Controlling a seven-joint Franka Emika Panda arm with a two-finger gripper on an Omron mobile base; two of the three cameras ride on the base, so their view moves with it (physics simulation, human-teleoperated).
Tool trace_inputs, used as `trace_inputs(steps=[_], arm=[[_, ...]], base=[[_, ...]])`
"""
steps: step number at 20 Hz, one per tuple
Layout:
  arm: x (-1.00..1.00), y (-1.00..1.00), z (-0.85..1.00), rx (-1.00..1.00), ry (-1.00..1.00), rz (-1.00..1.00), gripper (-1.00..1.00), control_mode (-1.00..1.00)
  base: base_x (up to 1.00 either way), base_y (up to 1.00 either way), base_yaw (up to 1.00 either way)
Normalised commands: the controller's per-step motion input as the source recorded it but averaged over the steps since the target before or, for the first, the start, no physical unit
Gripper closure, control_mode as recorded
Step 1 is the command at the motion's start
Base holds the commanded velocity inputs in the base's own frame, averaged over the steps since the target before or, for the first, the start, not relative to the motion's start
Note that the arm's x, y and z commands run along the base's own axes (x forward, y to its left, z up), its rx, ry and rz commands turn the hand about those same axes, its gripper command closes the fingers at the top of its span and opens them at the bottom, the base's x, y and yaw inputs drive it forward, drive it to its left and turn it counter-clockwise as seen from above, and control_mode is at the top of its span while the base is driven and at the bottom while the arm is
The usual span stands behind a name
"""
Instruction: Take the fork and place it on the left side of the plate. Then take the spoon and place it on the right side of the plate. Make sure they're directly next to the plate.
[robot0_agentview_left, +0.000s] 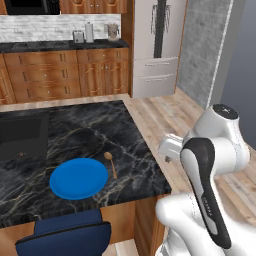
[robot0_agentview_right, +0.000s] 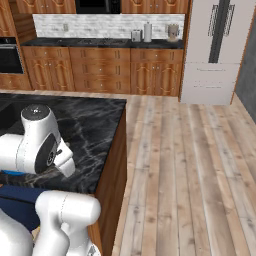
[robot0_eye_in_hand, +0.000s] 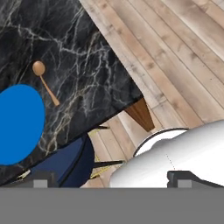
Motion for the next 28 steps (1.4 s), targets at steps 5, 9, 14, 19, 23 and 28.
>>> trace_inputs(steps=[5, 9, 14, 19, 23, 28], arm=[[-0.09, 0.00, 0.00, -0.05, -0.04, -0.02, -1.00, -1.00], [0.00, 0.00, 0.00, -0.01, -0.06, 0.00, -1.00, -1.00], [0.00, 0.00, -0.05, 0.00, -0.06, 0.00, -1.00, -1.00], [0.00, 0.00, -0.05, 0.00, -0.06, 0.00, -1.00, -1.00], [-0.01, 0.00, -0.01, 0.00, -0.03, 0.00, -1.00, 1.00], [0.00, 0.00, 0.00, 0.00, 0.00, 0.00, -1.00, 1.00]], base=[[0.00, 0.00, 0.00], [0.00, 0.00, 0.00], [0.00, 0.00, 0.00], [0.00, 0.00, 0.00], [-0.17, -0.08, 0.00], [-0.57, -0.54, 0.00]])
